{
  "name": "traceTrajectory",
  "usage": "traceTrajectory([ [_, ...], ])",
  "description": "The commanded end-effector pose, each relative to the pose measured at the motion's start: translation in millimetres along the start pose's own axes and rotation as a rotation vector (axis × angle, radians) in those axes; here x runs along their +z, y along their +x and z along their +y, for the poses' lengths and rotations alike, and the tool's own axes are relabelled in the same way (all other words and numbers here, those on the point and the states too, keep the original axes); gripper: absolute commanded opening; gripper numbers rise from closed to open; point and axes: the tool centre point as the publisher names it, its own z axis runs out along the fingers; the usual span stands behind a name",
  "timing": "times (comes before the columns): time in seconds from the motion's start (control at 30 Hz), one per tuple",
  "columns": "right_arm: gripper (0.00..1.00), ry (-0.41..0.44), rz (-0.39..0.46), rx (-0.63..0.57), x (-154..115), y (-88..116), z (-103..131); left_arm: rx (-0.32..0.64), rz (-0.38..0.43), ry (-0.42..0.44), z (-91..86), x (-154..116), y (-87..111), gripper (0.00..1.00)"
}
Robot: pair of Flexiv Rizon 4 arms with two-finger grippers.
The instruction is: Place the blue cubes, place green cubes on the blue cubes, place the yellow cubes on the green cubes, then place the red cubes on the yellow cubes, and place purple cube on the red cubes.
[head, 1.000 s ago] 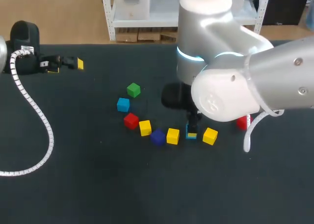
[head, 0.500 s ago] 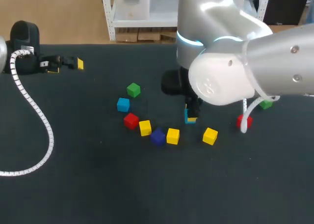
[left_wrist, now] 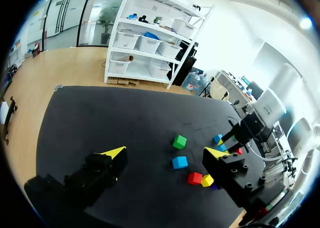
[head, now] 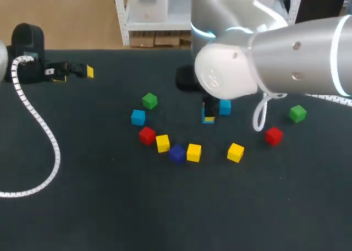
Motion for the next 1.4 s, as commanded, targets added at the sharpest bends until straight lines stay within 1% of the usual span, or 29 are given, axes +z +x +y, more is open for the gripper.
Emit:
traceTrajectory([
  [0.03, 0.00, -0.036, 0.005, 0.004, 4, -2, -17, 0.000, 0.001, -0.001, -0.3, 0, -0.1, 1.00],
  [0.43, 0.00, -0.017, 0.011, 0.039, 1, 10, -43, 0.000, 0.001, -0.001, -0.3, 0, -0.1, 1.00],
  [0.8, 0.00, -0.033, 0.001, 0.065, 5, 11, -45, 0.000, 0.001, -0.001, -0.3, 0, -0.1, 1.00],
  [1.37, 0.00, -0.036, 0.005, 0.065, 13, 13, -48, 0.000, 0.001, -0.001, -0.3, 0, -0.1, 1.00],
  [1.4, 0.02, -0.037, 0.004, 0.065, 14, 13, -48, 0.000, 0.001, -0.001, -0.3, 0, -0.1, 1.00],
])
